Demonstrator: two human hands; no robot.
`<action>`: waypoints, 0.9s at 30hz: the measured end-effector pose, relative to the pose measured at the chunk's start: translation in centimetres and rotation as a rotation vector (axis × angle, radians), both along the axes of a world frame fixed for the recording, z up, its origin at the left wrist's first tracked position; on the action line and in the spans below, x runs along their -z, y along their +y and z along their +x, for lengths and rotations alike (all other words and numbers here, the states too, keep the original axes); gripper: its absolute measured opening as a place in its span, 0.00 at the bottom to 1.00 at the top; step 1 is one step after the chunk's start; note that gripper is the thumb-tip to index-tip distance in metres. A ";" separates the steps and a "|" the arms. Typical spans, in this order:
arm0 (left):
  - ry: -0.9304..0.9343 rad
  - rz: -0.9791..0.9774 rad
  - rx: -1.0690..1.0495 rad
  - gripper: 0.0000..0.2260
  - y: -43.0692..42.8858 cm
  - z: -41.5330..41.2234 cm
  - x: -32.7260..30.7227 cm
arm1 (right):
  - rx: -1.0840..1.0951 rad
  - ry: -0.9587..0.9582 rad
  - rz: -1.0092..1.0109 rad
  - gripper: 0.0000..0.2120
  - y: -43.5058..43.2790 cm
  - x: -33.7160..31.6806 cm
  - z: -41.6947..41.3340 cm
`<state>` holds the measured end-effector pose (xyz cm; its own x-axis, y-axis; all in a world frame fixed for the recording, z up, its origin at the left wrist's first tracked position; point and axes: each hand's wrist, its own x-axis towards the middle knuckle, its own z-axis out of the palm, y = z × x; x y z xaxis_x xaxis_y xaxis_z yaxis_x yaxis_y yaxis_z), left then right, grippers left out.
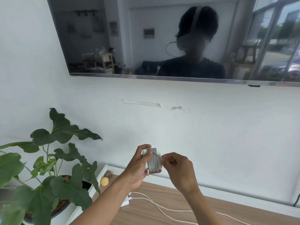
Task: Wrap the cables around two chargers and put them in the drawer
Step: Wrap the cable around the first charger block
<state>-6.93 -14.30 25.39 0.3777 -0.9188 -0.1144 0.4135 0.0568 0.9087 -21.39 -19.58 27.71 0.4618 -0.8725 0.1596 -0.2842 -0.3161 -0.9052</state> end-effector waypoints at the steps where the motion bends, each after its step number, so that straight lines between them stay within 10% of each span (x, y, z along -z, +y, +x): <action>1: 0.011 -0.014 -0.004 0.07 -0.1 0.0 0.0 | 0.000 -0.005 0.017 0.04 0.0 0.0 0.2; 27: -0.086 0.011 -0.314 0.08 -1.5 -0.2 -0.8 | -0.073 0.111 -0.087 0.07 -1.2 -1.1 2.7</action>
